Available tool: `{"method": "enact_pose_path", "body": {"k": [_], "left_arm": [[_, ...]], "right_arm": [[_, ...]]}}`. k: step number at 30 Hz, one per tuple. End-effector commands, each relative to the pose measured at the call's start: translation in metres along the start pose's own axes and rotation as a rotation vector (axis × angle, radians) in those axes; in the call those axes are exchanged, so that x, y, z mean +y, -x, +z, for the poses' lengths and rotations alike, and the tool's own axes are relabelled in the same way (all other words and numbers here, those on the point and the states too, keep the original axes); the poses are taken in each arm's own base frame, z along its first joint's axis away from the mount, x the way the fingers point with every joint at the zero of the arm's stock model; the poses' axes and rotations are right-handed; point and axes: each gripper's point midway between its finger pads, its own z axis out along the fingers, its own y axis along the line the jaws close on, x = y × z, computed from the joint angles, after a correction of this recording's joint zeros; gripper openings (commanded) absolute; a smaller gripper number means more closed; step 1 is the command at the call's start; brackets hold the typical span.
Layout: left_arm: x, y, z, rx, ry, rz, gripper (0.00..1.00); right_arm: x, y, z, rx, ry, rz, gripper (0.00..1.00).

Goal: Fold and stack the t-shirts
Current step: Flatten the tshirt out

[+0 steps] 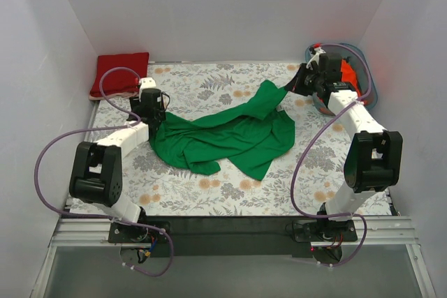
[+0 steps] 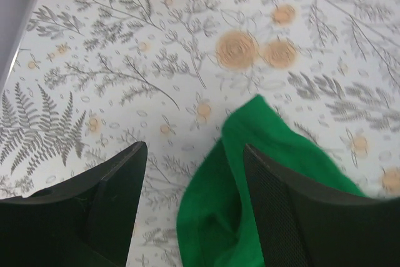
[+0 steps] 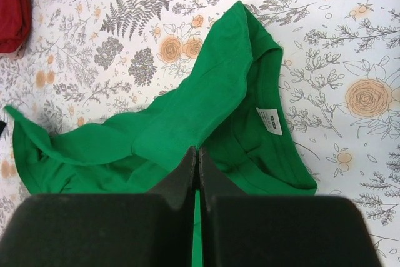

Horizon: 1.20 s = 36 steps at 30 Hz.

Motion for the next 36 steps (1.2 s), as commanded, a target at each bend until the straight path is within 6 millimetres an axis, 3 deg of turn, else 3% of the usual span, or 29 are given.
{"method": "enact_pose_path", "body": {"k": [1,6,7,12,14,16,20,24,27,31,34,36], "left_arm": [[0.01,0.029,0.016,-0.045,0.024,-0.035,0.61],[-0.004,0.041,0.029,-0.04,-0.021,-0.071,0.61],[-0.006,0.029,0.026,0.025,-0.032,-0.07,0.62],[-0.026,0.023,-0.01,0.07,-0.194,-0.222,0.64],[-0.026,-0.001,-0.016,0.129,-0.201,-0.238,0.58],[-0.029,-0.031,-0.02,0.237,-0.193,-0.274,0.43],[-0.032,-0.089,-0.027,0.389,-0.185,-0.319,0.28],[-0.021,-0.128,-0.038,0.511,-0.097,-0.352,0.1],[-0.014,-0.145,-0.061,0.593,-0.057,-0.416,0.08],[-0.017,-0.191,-0.109,0.784,-0.053,-0.565,0.05],[-0.013,-0.206,-0.134,0.841,-0.031,-0.636,0.02],[-0.018,-0.202,-0.153,0.871,-0.079,-0.674,0.01]], "right_arm": [[0.005,0.014,0.004,-0.039,0.038,-0.026,0.01],[0.006,0.01,0.01,-0.021,0.065,-0.019,0.01],[0.005,0.008,0.012,-0.015,0.068,-0.019,0.01],[0.005,0.003,0.014,-0.007,0.082,-0.015,0.01],[0.004,-0.003,0.016,0.006,0.087,-0.006,0.01],[0.002,-0.008,0.017,0.015,0.088,-0.003,0.01],[-0.002,-0.017,0.018,0.031,0.079,0.005,0.01],[-0.006,-0.019,0.017,0.028,0.06,0.002,0.01],[-0.005,-0.019,0.015,0.024,0.057,0.002,0.01],[-0.007,-0.02,0.013,0.02,0.045,0.001,0.01],[-0.009,-0.02,0.012,0.018,0.04,-0.01,0.01],[-0.01,-0.018,0.011,0.015,0.04,-0.033,0.01]]}}
